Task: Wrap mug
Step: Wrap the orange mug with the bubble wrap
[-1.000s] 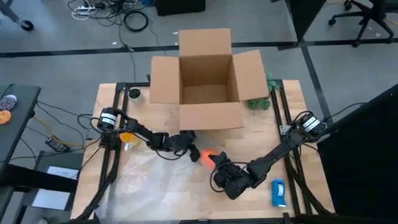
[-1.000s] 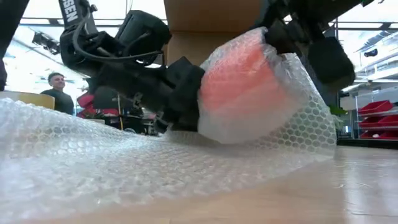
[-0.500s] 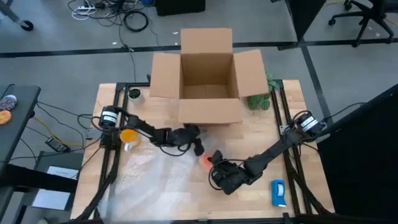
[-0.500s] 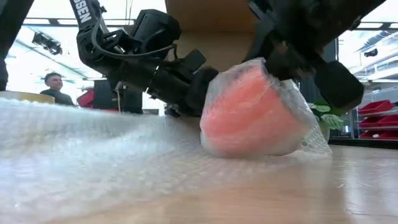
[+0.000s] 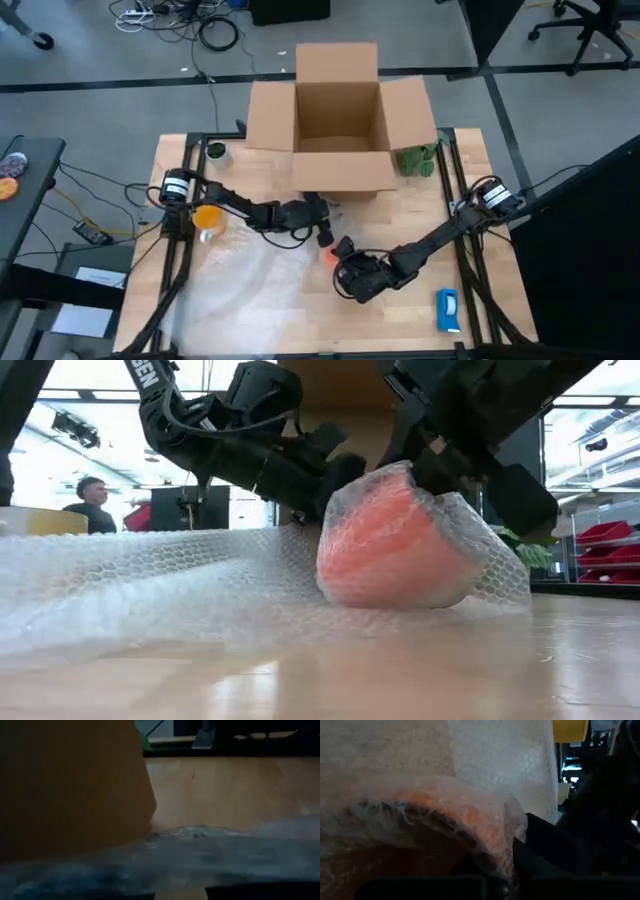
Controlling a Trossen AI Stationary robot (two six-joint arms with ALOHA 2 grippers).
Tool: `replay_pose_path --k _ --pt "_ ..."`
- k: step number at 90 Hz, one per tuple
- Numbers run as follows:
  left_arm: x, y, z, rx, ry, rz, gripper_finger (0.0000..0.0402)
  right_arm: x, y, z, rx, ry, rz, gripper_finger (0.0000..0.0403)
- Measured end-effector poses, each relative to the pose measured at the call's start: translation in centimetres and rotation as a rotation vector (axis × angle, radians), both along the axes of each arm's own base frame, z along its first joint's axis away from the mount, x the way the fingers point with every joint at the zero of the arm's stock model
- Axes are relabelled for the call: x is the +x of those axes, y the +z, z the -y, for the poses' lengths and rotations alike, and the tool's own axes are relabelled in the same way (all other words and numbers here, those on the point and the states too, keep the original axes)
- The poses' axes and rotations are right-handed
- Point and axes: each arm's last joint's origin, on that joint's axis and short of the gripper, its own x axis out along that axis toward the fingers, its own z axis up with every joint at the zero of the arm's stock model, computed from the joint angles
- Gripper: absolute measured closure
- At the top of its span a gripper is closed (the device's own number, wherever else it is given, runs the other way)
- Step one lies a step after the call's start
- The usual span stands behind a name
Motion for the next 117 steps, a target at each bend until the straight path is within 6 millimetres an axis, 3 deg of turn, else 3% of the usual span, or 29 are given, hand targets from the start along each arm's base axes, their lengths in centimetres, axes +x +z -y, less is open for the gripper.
replay_pose_path --k 39,79,93,117 --pt "-2.4 3.8 0.7 0.001 -0.030 -0.133 0.0294 0.3 -0.2 0.8 0.081 -0.023 -0.021 0.0400" --pt "-9.8 8.9 2.1 -0.116 -0.016 -0.375 0.0294 0.1 -0.5 0.8 0.107 -0.038 -0.035 0.0400" --pt "-10.7 8.9 3.5 -0.168 0.024 -0.386 0.0294 0.2 -0.4 0.8 0.109 -0.038 -0.028 0.0400" --pt "-8.6 5.5 7.0 -0.163 -0.043 -0.423 0.0294 -0.7 0.7 0.3 -0.042 -0.055 0.021 0.0400"
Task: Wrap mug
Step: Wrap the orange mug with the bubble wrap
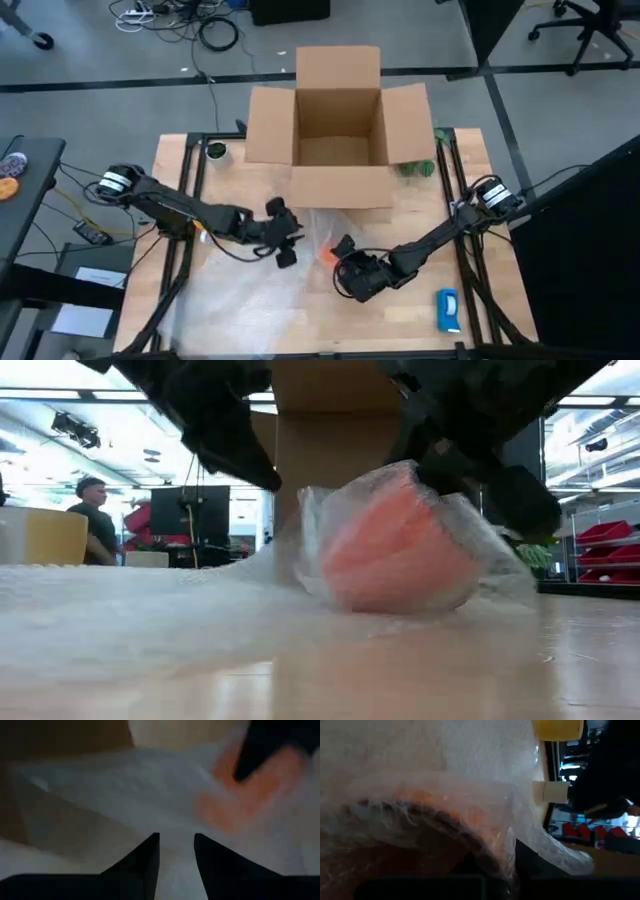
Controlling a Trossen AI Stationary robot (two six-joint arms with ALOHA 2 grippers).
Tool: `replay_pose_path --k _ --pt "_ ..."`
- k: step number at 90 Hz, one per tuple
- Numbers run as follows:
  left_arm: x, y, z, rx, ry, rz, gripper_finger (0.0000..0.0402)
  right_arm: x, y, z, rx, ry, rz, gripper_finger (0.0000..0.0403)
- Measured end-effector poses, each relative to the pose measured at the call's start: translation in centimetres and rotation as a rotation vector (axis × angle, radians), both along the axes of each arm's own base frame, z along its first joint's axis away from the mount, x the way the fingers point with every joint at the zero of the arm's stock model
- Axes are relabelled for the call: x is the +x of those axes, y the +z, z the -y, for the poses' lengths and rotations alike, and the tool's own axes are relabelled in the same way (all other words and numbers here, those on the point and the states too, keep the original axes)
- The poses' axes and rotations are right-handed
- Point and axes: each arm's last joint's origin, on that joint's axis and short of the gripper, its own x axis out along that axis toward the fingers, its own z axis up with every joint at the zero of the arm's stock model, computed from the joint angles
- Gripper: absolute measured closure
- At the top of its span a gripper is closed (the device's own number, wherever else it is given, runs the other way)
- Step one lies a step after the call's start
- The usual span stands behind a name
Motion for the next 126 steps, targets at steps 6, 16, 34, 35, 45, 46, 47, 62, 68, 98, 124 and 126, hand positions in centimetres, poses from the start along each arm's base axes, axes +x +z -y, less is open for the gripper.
replay_pose_path --k 6,16,34,35,45,46,47,62,68,98,124,126 --pt "0.2 -0.8 0.4 -0.009 0.010 -0.020 0.0294 -0.5 0.7 -0.1 -0.039 -0.011 0.018 0.0400" --pt "0.1 -1.1 1.1 0.015 0.051 -0.008 0.0294 -1.2 2.5 -0.3 -0.071 -0.058 0.105 0.0400" --pt "0.1 -1.1 2.9 0.056 0.107 0.082 0.0294 -2.3 5.7 0.1 0.050 -0.197 0.320 0.0400" --pt "0.1 -1.2 3.0 0.053 0.103 0.085 0.0294 -2.3 5.9 0.1 0.053 -0.208 0.335 0.0400" --pt "0.4 -3.0 4.4 0.012 0.059 0.036 0.0294 -3.4 7.3 0.6 0.081 -0.310 0.455 0.0400" --pt "0.4 -3.2 4.5 0.007 0.052 0.028 0.0294 -3.6 7.4 0.6 0.089 -0.317 0.466 0.0400" --pt "0.4 -3.5 4.6 0.004 0.044 0.020 0.0294 -3.7 7.6 0.7 0.098 -0.324 0.476 0.0400" --pt "1.7 -7.7 6.2 -0.143 -0.085 -0.086 0.0294 -5.7 9.2 1.6 0.309 -0.438 0.633 0.0400" --pt "2.1 -9.4 7.0 -0.210 -0.120 -0.112 0.0294 -6.6 9.6 2.3 0.398 -0.492 0.679 0.0400" --pt "0.6 -10.0 9.9 -0.325 -0.228 -0.193 0.0294 -10.1 7.8 4.6 0.623 -0.814 0.706 0.0400" --pt "-1.7 -8.1 10.2 -0.318 -0.236 -0.295 0.0294 -10.6 2.2 3.7 0.625 -0.906 0.684 0.0400" --pt "-1.7 -8.1 10.3 -0.319 -0.239 -0.293 0.0294 -10.6 1.7 3.6 0.616 -0.900 0.681 0.0400"
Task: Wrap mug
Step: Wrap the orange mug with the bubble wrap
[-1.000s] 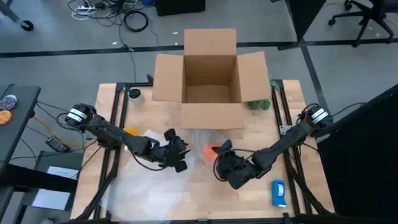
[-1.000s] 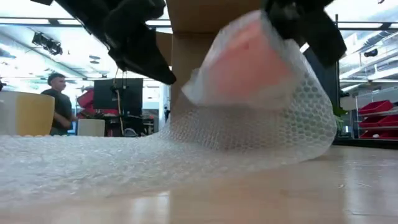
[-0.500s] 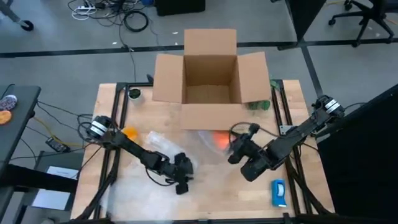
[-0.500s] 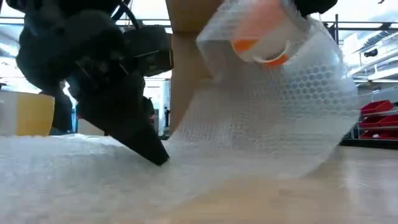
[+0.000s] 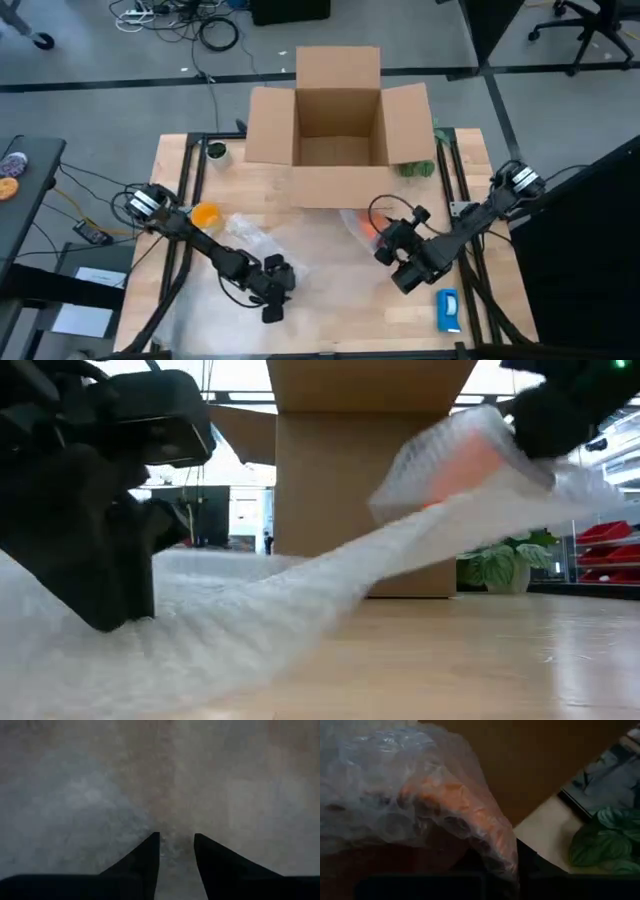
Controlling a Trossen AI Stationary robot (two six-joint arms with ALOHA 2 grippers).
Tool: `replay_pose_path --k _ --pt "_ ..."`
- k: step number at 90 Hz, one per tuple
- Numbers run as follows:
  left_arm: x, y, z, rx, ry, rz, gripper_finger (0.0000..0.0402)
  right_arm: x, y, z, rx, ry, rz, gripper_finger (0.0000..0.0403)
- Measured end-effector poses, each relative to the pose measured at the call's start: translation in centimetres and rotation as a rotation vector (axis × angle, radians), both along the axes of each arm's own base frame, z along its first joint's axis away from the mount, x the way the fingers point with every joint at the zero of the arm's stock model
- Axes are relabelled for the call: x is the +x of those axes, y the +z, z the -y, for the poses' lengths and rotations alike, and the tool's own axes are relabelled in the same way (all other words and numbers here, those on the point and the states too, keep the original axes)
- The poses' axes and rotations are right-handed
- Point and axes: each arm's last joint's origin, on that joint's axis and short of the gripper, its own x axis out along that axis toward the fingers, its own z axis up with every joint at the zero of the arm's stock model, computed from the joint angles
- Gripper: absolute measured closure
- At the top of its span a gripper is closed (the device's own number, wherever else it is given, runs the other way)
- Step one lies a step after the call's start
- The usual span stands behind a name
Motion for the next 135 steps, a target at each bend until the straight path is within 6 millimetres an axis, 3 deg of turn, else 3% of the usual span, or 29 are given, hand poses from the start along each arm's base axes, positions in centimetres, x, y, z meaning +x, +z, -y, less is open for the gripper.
replay_pose_path --k 19,31,56,71,95,103,110,122,135 --pt "0.2 0.3 0.4 -0.051 -0.021 0.029 0.0294 1.2 -4.1 -1.8 -0.156 0.136 -0.178 0.0400" --pt "0.2 0.6 0.5 -0.109 -0.028 0.009 0.0294 2.0 -5.2 -2.4 -0.252 0.186 -0.252 0.0400" --pt "0.0 2.0 0.5 -0.180 -0.018 0.023 0.0294 3.2 -4.2 -3.3 -0.342 0.299 -0.412 0.0400" --pt "-0.2 3.9 0.3 -0.218 -0.012 0.098 0.0294 4.2 -3.5 -4.0 -0.395 0.401 -0.520 0.0400" --pt "1.3 8.3 1.4 -0.402 -0.099 0.489 0.0294 5.9 -3.6 -4.5 -0.450 0.507 -0.569 0.0400" --pt "1.7 9.5 1.4 -0.327 -0.114 0.683 0.0294 6.2 -3.6 -4.3 -0.455 0.512 -0.571 0.0400" --pt "2.1 9.7 1.0 -0.168 -0.024 0.774 0.0294 6.4 -3.6 -4.1 -0.467 0.512 -0.582 0.0400" --pt "3.3 7.9 -0.4 0.110 0.225 0.787 0.0294 6.6 -3.6 -3.9 -0.475 0.511 -0.597 0.0394" --pt "5.9 5.3 -2.4 0.120 0.316 0.821 0.0294 6.7 -3.6 -3.9 -0.491 0.523 -0.613 0.0374"
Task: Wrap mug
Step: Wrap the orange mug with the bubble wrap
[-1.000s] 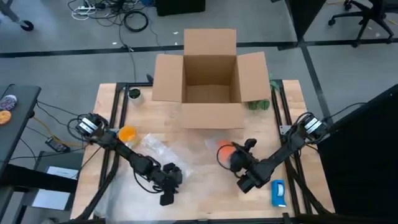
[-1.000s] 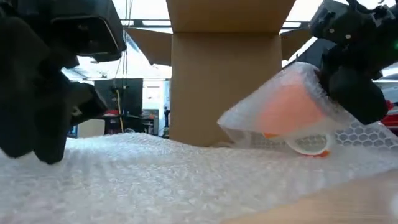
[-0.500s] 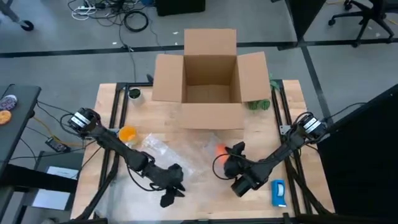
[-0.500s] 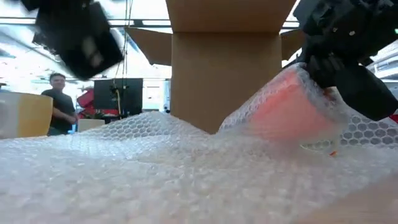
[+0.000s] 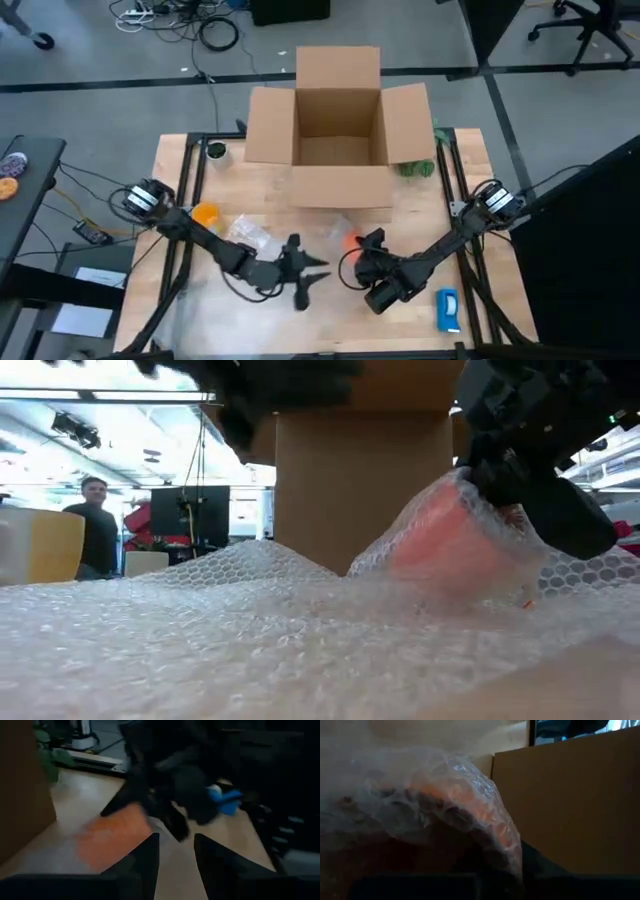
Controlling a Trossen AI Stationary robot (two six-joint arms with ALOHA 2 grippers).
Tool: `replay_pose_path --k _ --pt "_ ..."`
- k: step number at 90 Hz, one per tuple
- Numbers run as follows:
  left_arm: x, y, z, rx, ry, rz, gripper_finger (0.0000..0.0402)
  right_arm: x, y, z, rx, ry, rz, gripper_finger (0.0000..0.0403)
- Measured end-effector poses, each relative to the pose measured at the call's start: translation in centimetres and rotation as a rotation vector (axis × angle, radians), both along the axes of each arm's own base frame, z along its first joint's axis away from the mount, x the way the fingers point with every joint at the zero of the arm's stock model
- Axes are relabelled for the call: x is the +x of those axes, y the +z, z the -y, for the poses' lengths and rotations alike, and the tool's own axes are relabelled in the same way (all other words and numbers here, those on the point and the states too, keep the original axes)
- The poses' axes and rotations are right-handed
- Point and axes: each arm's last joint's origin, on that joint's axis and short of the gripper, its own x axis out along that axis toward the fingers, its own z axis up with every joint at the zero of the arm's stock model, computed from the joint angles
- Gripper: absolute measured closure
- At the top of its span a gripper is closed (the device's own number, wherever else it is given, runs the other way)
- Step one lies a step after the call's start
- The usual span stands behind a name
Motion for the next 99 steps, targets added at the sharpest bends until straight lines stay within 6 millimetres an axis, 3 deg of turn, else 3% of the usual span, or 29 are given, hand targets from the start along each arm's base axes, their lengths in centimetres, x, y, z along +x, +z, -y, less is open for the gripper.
replay_pose_path --k 17,34,46,60,80,99 --pt "3.0 -3.5 -3.7 -0.050 0.116 0.063 0.0294 0.3 0.0 -0.1 0.001 0.018 -0.011 0.0342" --pt "4.4 -6.2 -6.0 -0.115 0.156 0.096 0.0294 0.3 0.0 -0.1 -0.012 0.030 -0.027 0.0313" --pt "6.0 -5.9 -6.6 -0.184 0.108 0.134 0.0294 0.4 -0.1 -0.2 0.014 0.051 -0.051 0.0289" --pt "7.1 -5.4 -6.5 -0.100 0.094 0.073 0.0294 0.3 -0.2 -0.2 0.022 0.058 -0.074 0.0258" --pt "7.1 -5.8 -6.3 -0.082 0.081 0.002 0.0294 0.4 0.0 -0.6 0.009 0.087 -0.091 0.0223" --pt "7.0 -6.2 -6.3 -0.070 0.081 -0.053 0.0294 0.8 1.5 -2.0 0.051 0.145 -0.119 0.0188"
